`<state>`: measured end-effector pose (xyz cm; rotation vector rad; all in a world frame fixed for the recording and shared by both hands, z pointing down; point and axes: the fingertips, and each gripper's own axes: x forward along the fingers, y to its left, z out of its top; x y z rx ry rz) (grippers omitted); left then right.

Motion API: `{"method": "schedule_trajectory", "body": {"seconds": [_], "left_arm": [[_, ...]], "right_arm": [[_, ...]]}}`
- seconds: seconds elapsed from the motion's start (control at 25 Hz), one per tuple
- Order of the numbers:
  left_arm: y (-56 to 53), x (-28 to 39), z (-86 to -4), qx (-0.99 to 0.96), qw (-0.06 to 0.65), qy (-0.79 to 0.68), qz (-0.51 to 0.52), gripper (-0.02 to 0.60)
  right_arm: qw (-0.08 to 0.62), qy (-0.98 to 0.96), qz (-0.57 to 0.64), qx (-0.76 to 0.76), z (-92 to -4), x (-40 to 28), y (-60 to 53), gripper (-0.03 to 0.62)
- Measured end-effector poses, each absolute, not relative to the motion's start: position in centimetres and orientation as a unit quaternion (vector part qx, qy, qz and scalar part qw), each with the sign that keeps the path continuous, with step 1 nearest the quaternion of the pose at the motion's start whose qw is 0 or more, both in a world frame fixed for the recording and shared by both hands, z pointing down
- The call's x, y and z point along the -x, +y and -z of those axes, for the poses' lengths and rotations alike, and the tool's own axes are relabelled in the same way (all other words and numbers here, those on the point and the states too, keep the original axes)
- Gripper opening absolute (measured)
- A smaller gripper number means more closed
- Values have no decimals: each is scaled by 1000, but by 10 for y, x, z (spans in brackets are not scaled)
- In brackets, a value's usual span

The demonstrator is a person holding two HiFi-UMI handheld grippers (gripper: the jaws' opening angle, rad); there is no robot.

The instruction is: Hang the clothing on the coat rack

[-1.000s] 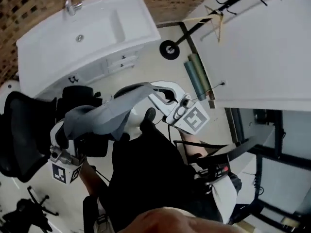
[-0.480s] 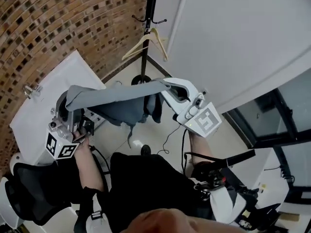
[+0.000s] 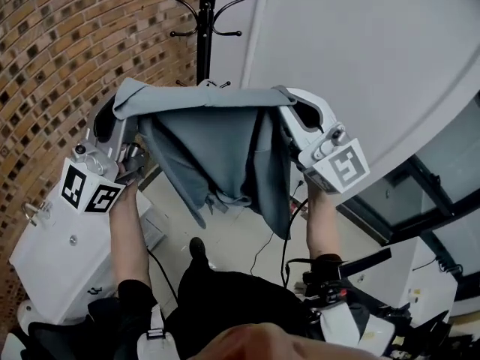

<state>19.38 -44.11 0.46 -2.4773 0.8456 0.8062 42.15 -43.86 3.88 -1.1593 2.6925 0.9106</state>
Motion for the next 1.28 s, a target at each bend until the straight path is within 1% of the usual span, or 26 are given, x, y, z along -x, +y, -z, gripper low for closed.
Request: {"method": "schedule_trajectory", "body": {"seconds": [0.2, 0.28, 0.36, 0.4, 0.44, 0.52, 0.56, 0.64, 0.72, 0.8, 0.84, 0.88, 0.92, 0.96, 1.0, 1.04, 1.08, 1.12, 1.16, 1.28], "left_arm": [[-536, -197, 27, 888, 224, 281, -286, 29], [-592, -200, 46, 897, 203, 281, -275, 29], [-678, -207, 57, 913, 147, 296, -241, 29], [-730, -214, 55, 919, 113, 311, -213, 29], [-780, -221, 41, 926, 68, 324, -182, 29], [-839, -237, -22, 941, -40, 307, -137, 29], [-840, -246, -61, 949, -76, 280, -121, 29], [-805, -265, -118, 965, -118, 203, -113, 32], [-777, -281, -123, 970, -132, 143, -149, 32], [-767, -285, -112, 968, -109, 135, -183, 41], [-763, -281, -113, 966, -97, 143, -194, 69], [-759, -272, -119, 963, -88, 154, -203, 117], [-753, -261, -129, 959, -83, 169, -211, 147], [-746, -249, -140, 954, -81, 187, -221, 161], [-738, -237, -150, 947, -80, 207, -233, 161], [-727, -226, -159, 938, -81, 225, -249, 161], [-711, -216, -167, 930, -81, 238, -268, 161], [-691, -209, -174, 922, -82, 247, -286, 161], [-668, -205, -182, 916, -82, 253, -300, 161], [-598, -206, -214, 911, -82, 271, -301, 161]], "right_arm": [[83, 843, -331, 416, 6, -433, -521, 20], [121, 830, -340, 425, 42, -440, -564, 21], [141, 815, -337, 450, 76, -450, -630, 20], [131, 813, -318, 470, 80, -455, -676, 20], [111, 822, -277, 486, 69, -458, -725, 20], [75, 871, -147, 463, -5, -450, -798, 20], [69, 897, -95, 425, -54, -437, -807, 20], [91, 935, -48, 340, -125, -402, -775, 21], [113, 946, -49, 300, -134, -379, -748, 20], [102, 943, -74, 309, -123, -377, -753, 20], [97, 940, -80, 316, -121, -379, -756, 21], [101, 939, -80, 320, -121, -384, -756, 21], [110, 937, -78, 321, -120, -390, -751, 25], [120, 936, -78, 323, -121, -397, -745, 31], [128, 933, -77, 327, -124, -405, -737, 49], [134, 930, -73, 335, -129, -414, -728, 83], [141, 926, -65, 345, -137, -424, -717, 96], [150, 921, -51, 357, -150, -435, -704, 135], [161, 916, -32, 366, -165, -447, -689, 155], [188, 905, 34, 380, -223, -476, -639, 155]]}}
